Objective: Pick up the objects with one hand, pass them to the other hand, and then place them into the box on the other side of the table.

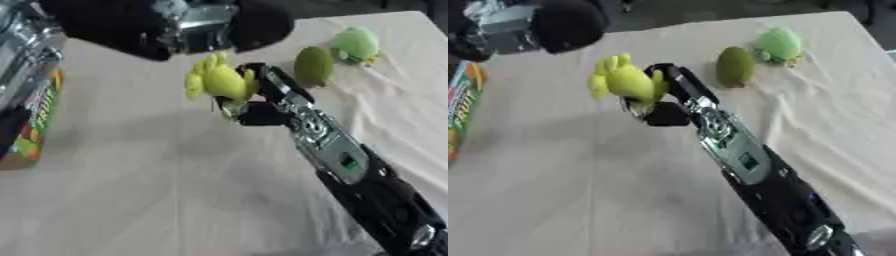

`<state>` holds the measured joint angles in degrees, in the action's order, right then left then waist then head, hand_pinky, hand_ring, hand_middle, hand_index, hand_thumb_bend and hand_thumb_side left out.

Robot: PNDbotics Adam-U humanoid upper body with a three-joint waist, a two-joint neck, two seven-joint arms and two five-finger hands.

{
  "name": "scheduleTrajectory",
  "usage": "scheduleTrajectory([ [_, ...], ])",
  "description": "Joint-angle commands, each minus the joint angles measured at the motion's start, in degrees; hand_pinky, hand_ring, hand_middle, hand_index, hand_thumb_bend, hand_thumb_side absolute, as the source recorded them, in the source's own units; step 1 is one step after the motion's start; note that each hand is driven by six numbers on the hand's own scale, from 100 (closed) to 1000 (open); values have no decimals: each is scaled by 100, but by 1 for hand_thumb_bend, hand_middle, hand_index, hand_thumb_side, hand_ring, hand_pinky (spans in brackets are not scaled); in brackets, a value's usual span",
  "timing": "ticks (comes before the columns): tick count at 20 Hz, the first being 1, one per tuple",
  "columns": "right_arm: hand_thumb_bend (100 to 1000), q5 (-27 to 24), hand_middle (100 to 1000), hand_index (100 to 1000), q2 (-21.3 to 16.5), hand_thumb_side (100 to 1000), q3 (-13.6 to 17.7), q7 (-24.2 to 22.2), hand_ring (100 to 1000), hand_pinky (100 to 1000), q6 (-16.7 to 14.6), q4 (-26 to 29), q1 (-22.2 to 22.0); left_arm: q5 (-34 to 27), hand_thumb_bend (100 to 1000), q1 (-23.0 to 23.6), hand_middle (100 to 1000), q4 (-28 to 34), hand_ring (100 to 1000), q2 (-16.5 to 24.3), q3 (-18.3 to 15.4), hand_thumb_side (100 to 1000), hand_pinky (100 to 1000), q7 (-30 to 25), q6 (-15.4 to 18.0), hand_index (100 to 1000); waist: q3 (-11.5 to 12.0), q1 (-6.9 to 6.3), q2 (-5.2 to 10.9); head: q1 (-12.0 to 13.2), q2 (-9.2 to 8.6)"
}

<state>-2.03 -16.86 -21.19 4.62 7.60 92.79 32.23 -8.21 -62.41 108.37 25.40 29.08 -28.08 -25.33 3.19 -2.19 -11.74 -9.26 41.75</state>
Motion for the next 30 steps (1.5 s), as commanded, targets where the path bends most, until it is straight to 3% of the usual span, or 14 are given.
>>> scheduleTrajectory([
  [1, 164, 42, 397, 450, -12, 100, 12, 16, 520, 749, -43, 42, 62, 521, 558, -149, 796, -162, 923, 43, 22, 553, 713, -344, -16, 824, 8, -3, 146, -23, 19],
  [8, 166, 105, 396, 449, -45, 100, 26, 59, 519, 748, -63, 30, -28, 1079, 552, -139, 807, -580, 942, 155, 100, 555, 744, -856, 18, 835, 29, -38, 169, -65, 30],
  [15, 163, 157, 396, 449, -84, 100, 33, 91, 518, 748, -98, 103, -106, 1599, 562, -43, 803, -726, 931, 277, -13, 534, 758, -986, 117, 827, 40, -50, 179, -88, 29],
  [23, 162, 158, 397, 450, -56, 100, -1, 123, 518, 747, -58, 179, -111, 2070, 548, -76, 781, -827, 916, 151, 52, 563, 757, -1589, 258, 821, 32, -48, 173, -70, 60],
  [30, 161, 257, 398, 450, -6, 100, -46, 52, 520, 748, -71, 190, -48, 2657, 545, -274, 785, -1049, 824, -13, 250, 605, 781, -2359, 430, 828, 33, -59, 195, -50, 114],
])
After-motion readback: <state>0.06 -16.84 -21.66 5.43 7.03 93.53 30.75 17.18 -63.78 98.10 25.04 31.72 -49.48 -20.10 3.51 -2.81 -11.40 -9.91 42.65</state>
